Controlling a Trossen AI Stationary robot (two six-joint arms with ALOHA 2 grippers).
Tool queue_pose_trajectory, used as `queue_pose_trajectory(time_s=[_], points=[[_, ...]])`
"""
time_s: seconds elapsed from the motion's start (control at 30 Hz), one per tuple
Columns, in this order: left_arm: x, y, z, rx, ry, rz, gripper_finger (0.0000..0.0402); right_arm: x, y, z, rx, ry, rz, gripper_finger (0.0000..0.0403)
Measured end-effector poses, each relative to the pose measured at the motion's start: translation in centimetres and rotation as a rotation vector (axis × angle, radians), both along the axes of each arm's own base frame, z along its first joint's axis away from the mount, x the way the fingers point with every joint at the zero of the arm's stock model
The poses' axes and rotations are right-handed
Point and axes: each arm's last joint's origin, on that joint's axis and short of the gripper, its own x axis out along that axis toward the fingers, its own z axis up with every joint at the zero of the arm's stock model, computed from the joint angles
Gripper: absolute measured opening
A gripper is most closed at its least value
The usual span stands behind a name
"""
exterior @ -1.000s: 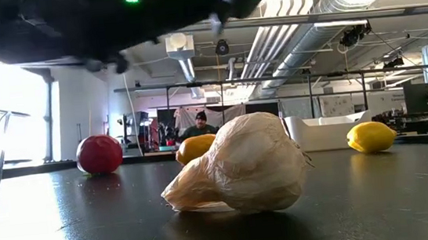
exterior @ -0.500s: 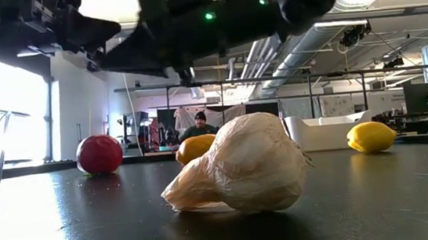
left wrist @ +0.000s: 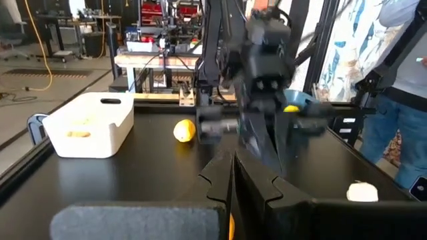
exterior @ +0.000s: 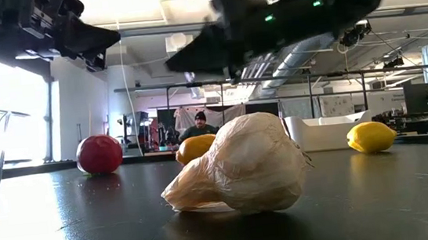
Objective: Sort produce into baskets
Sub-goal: Put the lemon into the blue bin
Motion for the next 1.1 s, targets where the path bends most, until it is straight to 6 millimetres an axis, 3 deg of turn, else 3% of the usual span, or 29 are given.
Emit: queue_pose_trajectory(time_s=[0.23,0.43,0.77,0.97,1.1], points=[[-0.1,0.0,-0.5,-0.021,0.053,0.008,0.0005,-5.6,-1.4,0.9,0.021,0.04,-0.03,0.0],[-0.2,0.1,-1.4,-0.042,0.138,0.047,0.0005,-7.4,-2.9,1.6,0.027,0.371,-0.101,0.0],[-0.5,0.6,-2.8,-0.032,0.286,0.249,0.0005,-4.7,-4.3,6.0,0.061,0.579,-0.018,0.0],[-0.3,0.8,-2.9,-0.012,0.296,0.296,0.0005,-2.0,-4.4,6.5,-0.024,0.598,0.048,0.0002],[-0.2,0.9,-3.0,0.008,0.305,0.3,0.0005,-0.7,-4.3,6.1,-0.063,0.661,0.09,0.0034]])
